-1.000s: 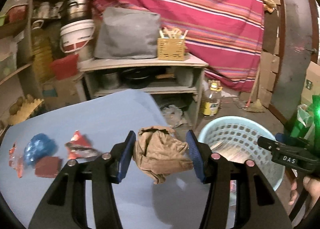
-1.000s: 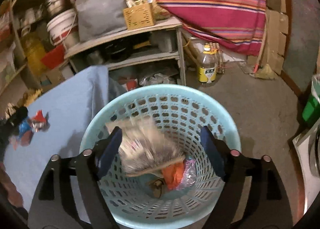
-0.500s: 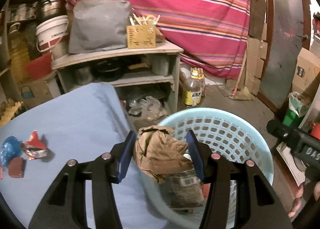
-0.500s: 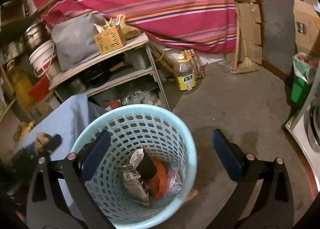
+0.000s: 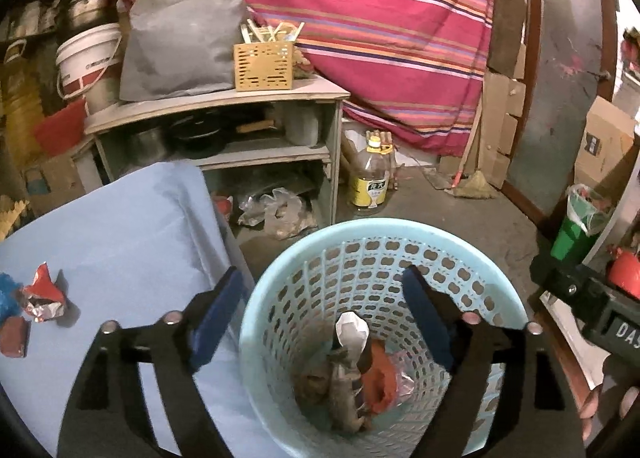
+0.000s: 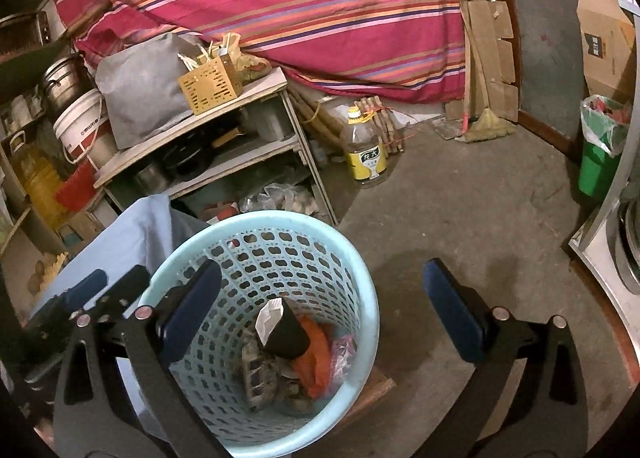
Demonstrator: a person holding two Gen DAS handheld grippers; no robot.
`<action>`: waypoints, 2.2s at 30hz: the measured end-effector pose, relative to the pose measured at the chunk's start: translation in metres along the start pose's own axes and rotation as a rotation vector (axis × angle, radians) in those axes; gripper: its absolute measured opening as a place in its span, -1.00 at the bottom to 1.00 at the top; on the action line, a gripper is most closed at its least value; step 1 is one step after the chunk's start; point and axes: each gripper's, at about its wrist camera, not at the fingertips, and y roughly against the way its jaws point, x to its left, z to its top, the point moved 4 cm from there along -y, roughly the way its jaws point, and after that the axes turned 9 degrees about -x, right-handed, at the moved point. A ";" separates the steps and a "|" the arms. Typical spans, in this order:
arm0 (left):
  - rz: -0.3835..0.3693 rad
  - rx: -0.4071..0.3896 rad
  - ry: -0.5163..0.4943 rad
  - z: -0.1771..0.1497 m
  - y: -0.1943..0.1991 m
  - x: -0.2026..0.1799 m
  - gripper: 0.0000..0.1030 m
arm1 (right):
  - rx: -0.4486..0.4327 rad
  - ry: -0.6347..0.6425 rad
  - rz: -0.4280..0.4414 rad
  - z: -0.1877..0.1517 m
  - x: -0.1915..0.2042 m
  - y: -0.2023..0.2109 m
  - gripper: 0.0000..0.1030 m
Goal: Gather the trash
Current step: 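Return to the table and grasp the red foil snack wrapper with the right tool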
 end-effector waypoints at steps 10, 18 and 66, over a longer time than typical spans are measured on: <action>0.142 -0.017 0.020 -0.016 0.052 0.093 0.75 | 0.010 0.075 -0.011 -0.007 0.033 -0.008 0.91; 0.366 -0.038 0.016 -0.037 0.112 0.220 0.80 | 0.014 0.191 0.042 -0.022 0.098 -0.013 0.91; 0.537 0.051 0.252 -0.110 0.148 0.472 0.13 | 0.177 0.645 0.337 -0.166 0.446 -0.077 0.16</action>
